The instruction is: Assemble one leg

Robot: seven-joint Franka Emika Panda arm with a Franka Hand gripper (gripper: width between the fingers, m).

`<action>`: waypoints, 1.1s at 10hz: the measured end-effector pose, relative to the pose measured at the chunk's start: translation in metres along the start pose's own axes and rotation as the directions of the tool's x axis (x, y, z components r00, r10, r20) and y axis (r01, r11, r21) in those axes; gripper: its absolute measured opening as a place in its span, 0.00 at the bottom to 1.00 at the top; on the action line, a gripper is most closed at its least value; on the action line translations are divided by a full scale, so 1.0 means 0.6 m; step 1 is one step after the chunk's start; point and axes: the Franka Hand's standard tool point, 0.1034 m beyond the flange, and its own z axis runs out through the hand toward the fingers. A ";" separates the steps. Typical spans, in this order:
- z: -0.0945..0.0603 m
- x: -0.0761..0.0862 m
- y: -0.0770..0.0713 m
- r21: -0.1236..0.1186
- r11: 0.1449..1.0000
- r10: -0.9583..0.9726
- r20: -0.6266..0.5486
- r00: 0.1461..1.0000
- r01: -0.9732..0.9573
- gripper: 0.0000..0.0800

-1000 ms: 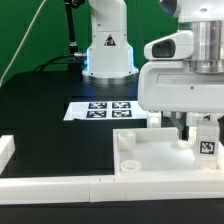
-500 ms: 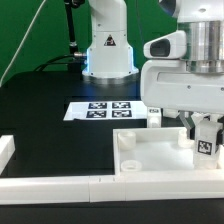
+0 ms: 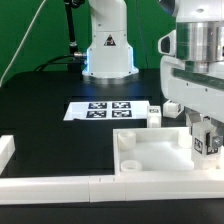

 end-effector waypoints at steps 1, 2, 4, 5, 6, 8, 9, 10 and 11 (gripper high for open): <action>0.000 -0.003 0.000 0.002 0.988 0.156 0.021 0.988 -0.156 0.36; 0.001 -0.005 0.000 -0.002 0.943 0.332 0.044 0.942 -0.333 0.36; 0.000 -0.002 0.000 -0.008 0.875 0.484 0.071 0.872 -0.484 0.36; 0.000 -0.001 0.001 -0.013 0.854 0.520 0.069 0.851 -0.521 0.36; 0.000 -0.001 0.001 -0.015 0.836 0.549 0.067 0.833 -0.549 0.36; 0.002 -0.001 0.002 -0.017 0.830 0.558 0.067 0.827 -0.558 0.66; 0.002 -0.002 0.002 -0.017 0.830 0.558 0.067 0.827 -0.558 0.66; -0.001 -0.001 -0.001 -0.012 0.840 0.542 0.070 0.837 -0.543 0.76; -0.034 -0.004 -0.011 0.009 0.866 0.497 0.091 0.863 -0.500 0.80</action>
Offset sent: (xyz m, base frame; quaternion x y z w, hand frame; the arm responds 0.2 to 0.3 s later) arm 0.0249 0.0012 0.0098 0.1049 -0.0789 0.3134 0.9405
